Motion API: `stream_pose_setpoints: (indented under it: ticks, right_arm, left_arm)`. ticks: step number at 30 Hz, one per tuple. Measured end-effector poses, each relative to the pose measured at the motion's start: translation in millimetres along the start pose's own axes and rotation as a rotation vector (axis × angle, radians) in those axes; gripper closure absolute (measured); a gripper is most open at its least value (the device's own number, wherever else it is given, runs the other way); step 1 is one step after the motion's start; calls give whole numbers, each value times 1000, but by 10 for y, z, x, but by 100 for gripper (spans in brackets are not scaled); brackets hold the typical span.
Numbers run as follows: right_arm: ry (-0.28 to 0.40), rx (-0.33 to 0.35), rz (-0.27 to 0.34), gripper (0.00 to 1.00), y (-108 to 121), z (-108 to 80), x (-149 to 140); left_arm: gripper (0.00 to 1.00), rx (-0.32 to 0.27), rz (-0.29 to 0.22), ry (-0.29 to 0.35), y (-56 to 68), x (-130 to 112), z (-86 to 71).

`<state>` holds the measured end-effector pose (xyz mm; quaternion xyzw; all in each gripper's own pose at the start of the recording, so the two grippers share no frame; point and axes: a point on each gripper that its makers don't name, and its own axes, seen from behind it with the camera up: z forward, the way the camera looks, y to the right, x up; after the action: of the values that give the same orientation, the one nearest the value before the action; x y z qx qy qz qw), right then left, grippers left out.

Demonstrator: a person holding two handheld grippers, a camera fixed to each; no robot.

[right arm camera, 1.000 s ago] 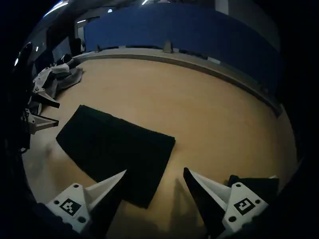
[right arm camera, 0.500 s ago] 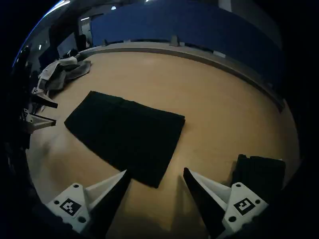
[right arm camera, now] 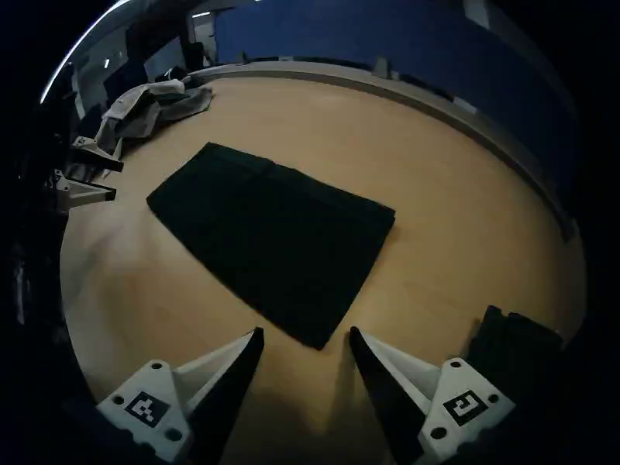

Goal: Fold towel

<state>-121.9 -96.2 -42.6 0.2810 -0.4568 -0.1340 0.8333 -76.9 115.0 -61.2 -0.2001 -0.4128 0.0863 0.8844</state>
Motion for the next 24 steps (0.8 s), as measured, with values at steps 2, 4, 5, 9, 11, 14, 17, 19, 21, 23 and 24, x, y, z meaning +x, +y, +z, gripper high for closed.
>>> stream_pose_setpoints:
  ticks: [2, 4, 5, 9, 11, 14, 17, 19, 21, 23, 24]
  right_arm:
    - [-5, 2, -7, 20, 7, 11, -5]
    - [-9, 7, -8, 23, 11, 20, -5]
    - [-11, 9, -6, 23, 12, 24, -4]
    - [-22, 13, -7, 38, 22, 35, -10]
    - [-24, 7, -8, 46, 36, 44, -13]
    - [-26, 6, -10, 59, 42, 49, -17]
    - [-27, 4, -11, 69, 47, 44, -22]
    - [-26, -1, -9, 80, 59, 44, -24]
    - [-25, -5, -6, 87, 71, 45, -24]
    - [-23, -2, 1, 91, 70, 48, -20]
    - [-21, -1, 5, 92, 70, 47, -17]
  left_arm:
    - [9, 4, -10, 2, -9, -13, -20]
    - [9, 7, -16, 3, -15, -23, -32]
    - [9, 9, -18, 3, -17, -27, -37]
    - [9, 16, -21, 8, -27, -18, -59]
    - [9, 18, -25, 11, -29, -11, -69]
    - [9, 19, -31, 14, -31, -4, -82]
    - [9, 19, -33, 15, -32, -6, -89]
    - [9, 19, -33, 14, -31, -11, -91]
    - [9, 20, -32, 13, -31, -18, -92]
    - [9, 21, -31, 12, -34, -23, -93]
    - [9, 22, -30, 12, -35, -26, -93]
